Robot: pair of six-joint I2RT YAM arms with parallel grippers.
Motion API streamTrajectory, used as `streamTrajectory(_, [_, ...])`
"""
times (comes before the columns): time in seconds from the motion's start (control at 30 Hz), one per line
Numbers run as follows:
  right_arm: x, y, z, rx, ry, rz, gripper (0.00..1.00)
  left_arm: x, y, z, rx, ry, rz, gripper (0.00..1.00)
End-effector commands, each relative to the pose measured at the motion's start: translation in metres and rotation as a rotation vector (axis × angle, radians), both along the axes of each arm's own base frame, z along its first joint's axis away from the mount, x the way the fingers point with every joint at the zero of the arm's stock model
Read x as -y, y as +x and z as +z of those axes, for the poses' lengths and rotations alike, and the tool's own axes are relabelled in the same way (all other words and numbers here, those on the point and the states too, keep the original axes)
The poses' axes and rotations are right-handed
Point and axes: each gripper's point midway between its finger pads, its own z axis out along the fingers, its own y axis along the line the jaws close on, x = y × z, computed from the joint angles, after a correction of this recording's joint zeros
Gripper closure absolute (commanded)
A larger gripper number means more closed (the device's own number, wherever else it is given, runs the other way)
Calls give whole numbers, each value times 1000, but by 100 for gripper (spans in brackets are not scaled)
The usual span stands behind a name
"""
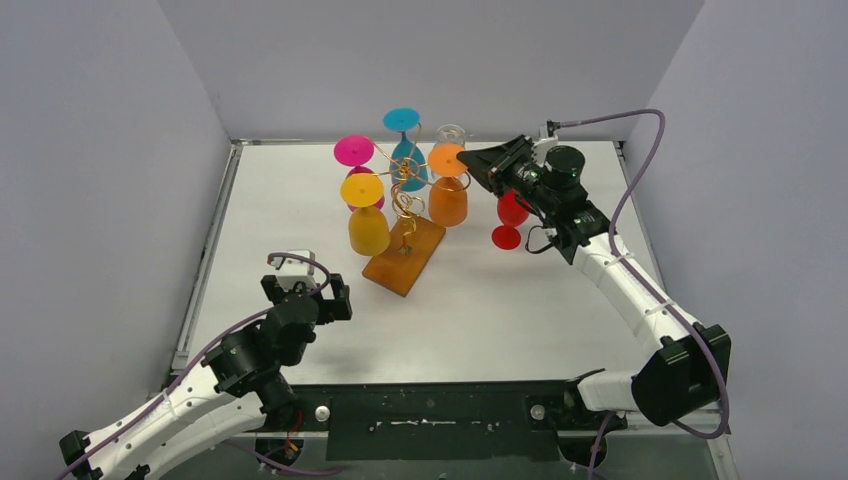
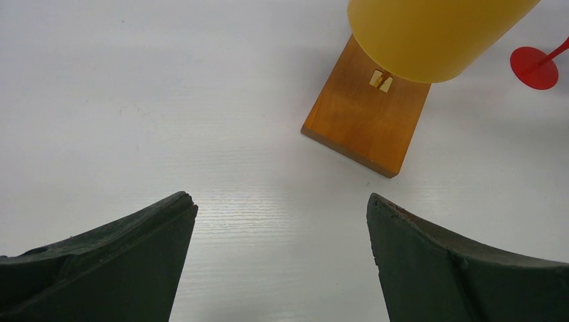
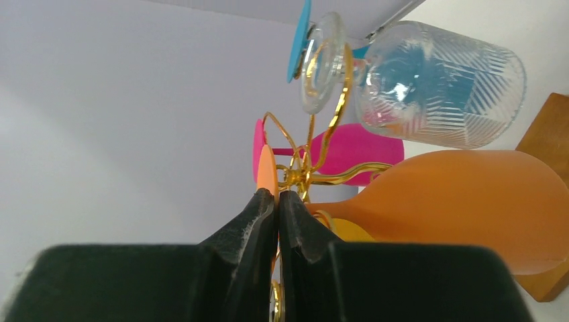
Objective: Take the wine glass off the wine glass rack
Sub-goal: Pick up the wine glass from the wine rack.
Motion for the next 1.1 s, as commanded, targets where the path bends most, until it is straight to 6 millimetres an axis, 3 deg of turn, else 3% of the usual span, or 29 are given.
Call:
streamTrajectory(0.0, [12,-1,23,67,77,-68,100,5,4,9,28,-26,-7,3])
streamTrajectory(0.67, [22,-14,40,159,93,-91,100,8,4,10,31,-25,-28,3])
streamTrajectory(1.07, [37,-19,36,169,34,-115,100,13,4,11,32,-23,-56,3])
